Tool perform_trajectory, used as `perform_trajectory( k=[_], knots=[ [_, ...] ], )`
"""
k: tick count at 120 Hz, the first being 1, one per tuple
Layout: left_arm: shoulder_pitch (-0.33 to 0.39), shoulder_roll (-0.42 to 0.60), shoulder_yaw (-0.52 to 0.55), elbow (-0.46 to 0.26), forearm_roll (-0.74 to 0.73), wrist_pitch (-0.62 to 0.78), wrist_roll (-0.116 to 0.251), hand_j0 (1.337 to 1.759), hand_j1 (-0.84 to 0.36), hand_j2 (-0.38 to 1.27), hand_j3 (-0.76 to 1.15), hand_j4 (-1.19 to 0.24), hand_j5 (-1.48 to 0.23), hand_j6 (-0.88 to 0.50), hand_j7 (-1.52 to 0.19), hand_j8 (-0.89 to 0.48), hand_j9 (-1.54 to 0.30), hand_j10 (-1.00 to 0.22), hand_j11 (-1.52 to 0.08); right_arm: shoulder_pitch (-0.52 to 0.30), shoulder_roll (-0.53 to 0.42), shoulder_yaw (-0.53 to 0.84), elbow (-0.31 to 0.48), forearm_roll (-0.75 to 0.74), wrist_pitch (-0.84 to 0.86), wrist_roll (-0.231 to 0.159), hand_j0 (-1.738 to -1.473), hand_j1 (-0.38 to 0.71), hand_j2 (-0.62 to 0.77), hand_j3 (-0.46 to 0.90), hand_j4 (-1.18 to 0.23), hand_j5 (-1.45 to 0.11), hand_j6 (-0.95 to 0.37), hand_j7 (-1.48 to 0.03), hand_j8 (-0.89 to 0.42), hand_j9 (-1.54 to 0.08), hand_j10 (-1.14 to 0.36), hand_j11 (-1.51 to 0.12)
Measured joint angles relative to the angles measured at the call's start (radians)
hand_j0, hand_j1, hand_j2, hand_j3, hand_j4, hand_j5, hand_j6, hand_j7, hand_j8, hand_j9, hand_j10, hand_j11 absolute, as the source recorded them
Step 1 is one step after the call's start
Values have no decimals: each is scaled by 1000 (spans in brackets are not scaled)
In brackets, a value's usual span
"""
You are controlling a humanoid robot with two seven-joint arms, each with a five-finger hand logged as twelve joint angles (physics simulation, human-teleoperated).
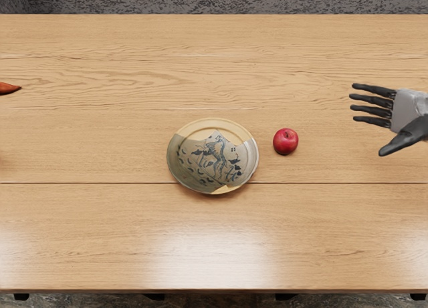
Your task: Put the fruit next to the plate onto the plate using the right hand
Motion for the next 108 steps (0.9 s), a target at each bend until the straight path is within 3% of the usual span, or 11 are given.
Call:
perform_trajectory(
  k=[14, 20, 36, 56, 73, 108],
  knots=[
    [0, 0, 0, 0, 0, 0, 0, 1658, 335, 3, 0, -13, -16, -13, -15, -13, -15, -12, -15, 11, 16, 7, 2, -12, 0, -37, -1658, -349, 1, 0, 0, 0, 1, 0, 1, 0, 0, 0],
    [0, 0, 0, 0, 0, 0, 0, 1658, 335, 3, 0, -13, -16, -13, -15, -13, -15, -12, -15, 28, 10, 10, 6, -62, 0, -88, -1658, -349, 1, 0, 0, 0, 1, 0, 1, 0, 0, 0],
    [1, 0, 0, 0, 0, 0, 0, 1658, 335, 3, 0, -12, -15, -13, -15, -13, -15, -12, -15, 124, 17, 16, 116, -420, 0, -177, -1658, -349, 2, 0, -1, 0, 0, 0, 0, 0, 0, 0],
    [0, 0, 0, 0, 0, 0, 0, 1658, 335, 3, 0, -13, -15, -13, -15, -13, -15, -12, -15, 185, 216, -5, 171, -913, -111, -269, -1658, -349, 1, 0, -2, 0, -2, 0, -2, 0, -1, 0],
    [1, 0, 0, 0, 0, 0, 0, 1658, 335, 3, 0, -13, -15, -13, -15, -13, -15, -12, -15, 194, 313, -103, 176, -1095, -331, -296, -1658, -344, 0, 0, -7, -6, -8, -6, -7, -6, -6, -6],
    [1, 0, 0, 0, 0, 0, 0, 1658, 335, 3, 0, -13, -15, -13, -15, -13, -15, -12, -15, 185, 473, -175, 160, -1234, -512, -305, -1658, -269, -12, 0, -70, -89, -72, -88, -71, -89, -70, -89]
  ],
)
